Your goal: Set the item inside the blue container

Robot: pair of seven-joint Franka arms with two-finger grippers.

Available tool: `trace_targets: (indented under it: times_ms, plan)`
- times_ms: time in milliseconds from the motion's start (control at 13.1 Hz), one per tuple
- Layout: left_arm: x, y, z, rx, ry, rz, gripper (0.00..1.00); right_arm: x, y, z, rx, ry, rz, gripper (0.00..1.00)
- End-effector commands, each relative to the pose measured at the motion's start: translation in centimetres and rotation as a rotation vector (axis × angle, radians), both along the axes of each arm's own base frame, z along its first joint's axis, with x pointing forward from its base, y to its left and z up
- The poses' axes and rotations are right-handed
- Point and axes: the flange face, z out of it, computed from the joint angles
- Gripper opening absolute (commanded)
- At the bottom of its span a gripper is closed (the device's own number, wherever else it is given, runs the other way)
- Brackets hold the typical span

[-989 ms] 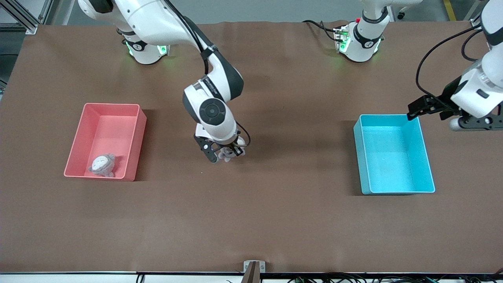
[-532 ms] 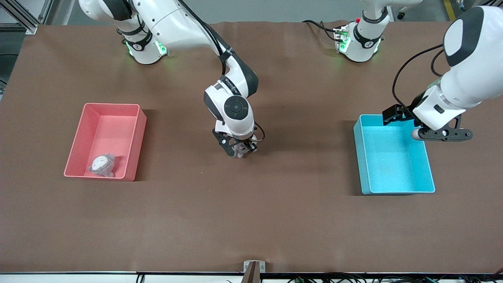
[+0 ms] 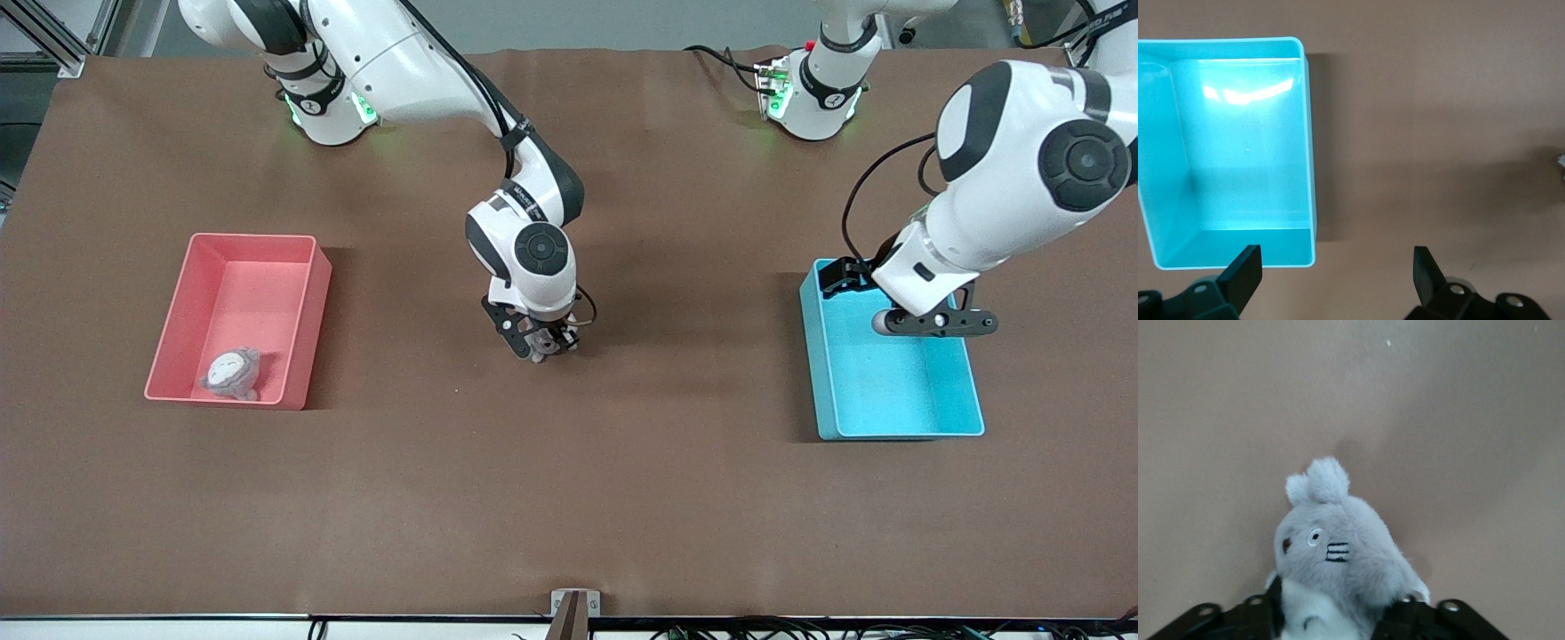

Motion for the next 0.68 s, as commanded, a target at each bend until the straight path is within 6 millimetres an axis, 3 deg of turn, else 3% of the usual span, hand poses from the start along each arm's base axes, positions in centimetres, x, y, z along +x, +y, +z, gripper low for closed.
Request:
trace_targets:
  times_ms: [0, 304, 456, 608]
  plan:
    - [0.3, -0.7, -0.9, -0.017, -0.001, 0.016, 1.0, 1.6, -1.5, 1.0, -0.018, -0.015, 0.085, 1.0]
    - [0.5, -2.1, -2.2, -0.015, 0.004, 0.024, 1.0, 4.8, -6.6, 4.0, -0.024, 0.052, 0.324, 1.0]
    - [0.6, -3.2, -3.0, -0.014, 0.009, 0.028, 1.0, 6.6, -10.4, 6.4, -0.021, 0.084, 0.405, 1.0]
    - [0.2, -5.6, -4.5, -0.007, 0.024, 0.033, 1.0, 7.7, -15.4, 8.6, -0.01, 0.11, 0.471, 1.0]
